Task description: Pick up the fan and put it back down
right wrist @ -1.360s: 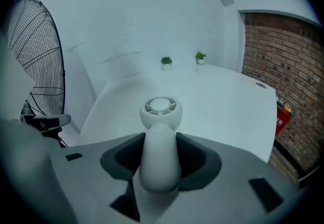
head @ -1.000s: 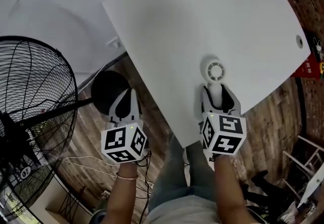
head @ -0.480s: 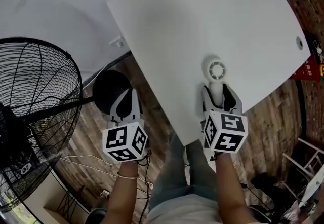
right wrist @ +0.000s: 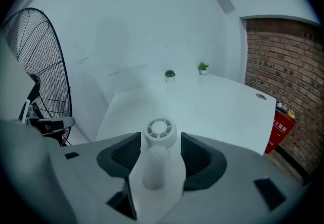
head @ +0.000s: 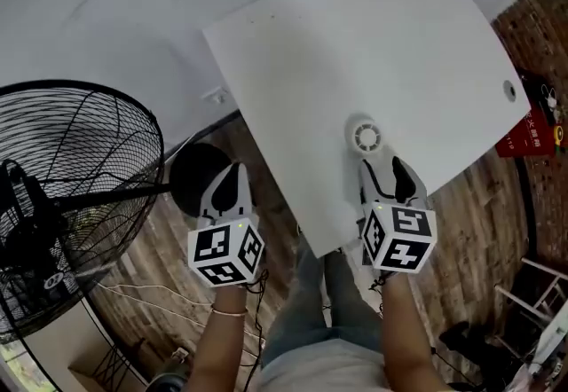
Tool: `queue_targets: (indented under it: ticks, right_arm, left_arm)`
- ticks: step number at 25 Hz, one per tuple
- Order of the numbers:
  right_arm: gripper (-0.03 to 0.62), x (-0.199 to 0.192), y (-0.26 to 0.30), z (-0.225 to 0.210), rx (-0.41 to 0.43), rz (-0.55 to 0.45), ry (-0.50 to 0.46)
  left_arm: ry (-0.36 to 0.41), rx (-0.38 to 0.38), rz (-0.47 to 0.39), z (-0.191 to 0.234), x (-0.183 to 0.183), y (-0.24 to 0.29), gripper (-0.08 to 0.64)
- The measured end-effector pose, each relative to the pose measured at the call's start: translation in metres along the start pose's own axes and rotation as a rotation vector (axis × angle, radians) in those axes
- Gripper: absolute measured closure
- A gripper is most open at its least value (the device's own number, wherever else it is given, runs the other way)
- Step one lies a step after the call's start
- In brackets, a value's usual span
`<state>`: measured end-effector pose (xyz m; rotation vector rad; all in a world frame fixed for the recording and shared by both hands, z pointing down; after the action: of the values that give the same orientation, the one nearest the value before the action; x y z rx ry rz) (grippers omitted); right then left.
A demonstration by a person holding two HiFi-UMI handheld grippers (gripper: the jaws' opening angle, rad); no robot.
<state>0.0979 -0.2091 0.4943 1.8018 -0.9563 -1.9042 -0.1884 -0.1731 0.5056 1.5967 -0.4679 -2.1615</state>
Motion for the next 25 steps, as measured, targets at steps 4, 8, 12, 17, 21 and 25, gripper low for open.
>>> queue_targets:
  ticks: [4, 8, 12, 17, 21, 25]
  right_arm:
    - [0.361, 0.012, -0.023, -0.008, 0.001, -0.061, 0.0]
    - [0.387, 0.025, -0.051, -0.022, -0.001, -0.118, 0.004]
    - [0.433, 0.049, -0.075, -0.033, 0.015, -0.206, -0.009]
    - [0.51, 0.077, -0.108, -0.042, 0.03, -0.336, -0.024]
    - [0.559, 0.101, -0.132, -0.049, 0.045, -0.44, -0.035]
    - [0.592, 0.122, -0.159, -0.056, 0.045, -0.534, -0.044]
  left_arm:
    - [0.005, -0.001, -0.046, -0.012, 0.012, -0.018, 0.548]
    - [0.007, -0.007, -0.091, -0.028, 0.027, -0.039, 0.549]
    - [0.017, -0.006, -0.167, -0.042, 0.05, -0.057, 0.549]
    - [0.022, 0.004, -0.29, -0.055, 0.078, -0.086, 0.549]
    - [0.034, 0.009, -0.386, -0.064, 0.104, -0.104, 0.549]
    - [0.044, 0.002, -0.46, -0.072, 0.124, -0.123, 0.549]
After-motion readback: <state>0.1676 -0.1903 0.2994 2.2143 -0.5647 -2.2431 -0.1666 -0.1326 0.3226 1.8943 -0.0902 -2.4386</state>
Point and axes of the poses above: the fingertips, and each gripper's own axes: y forward along the fingers, z to its left, x out of its top, the point moved 10 cm from there along -y, backward along the fingers, and after that the axes turned 4 degrees about -y, right-handed, at the moved point
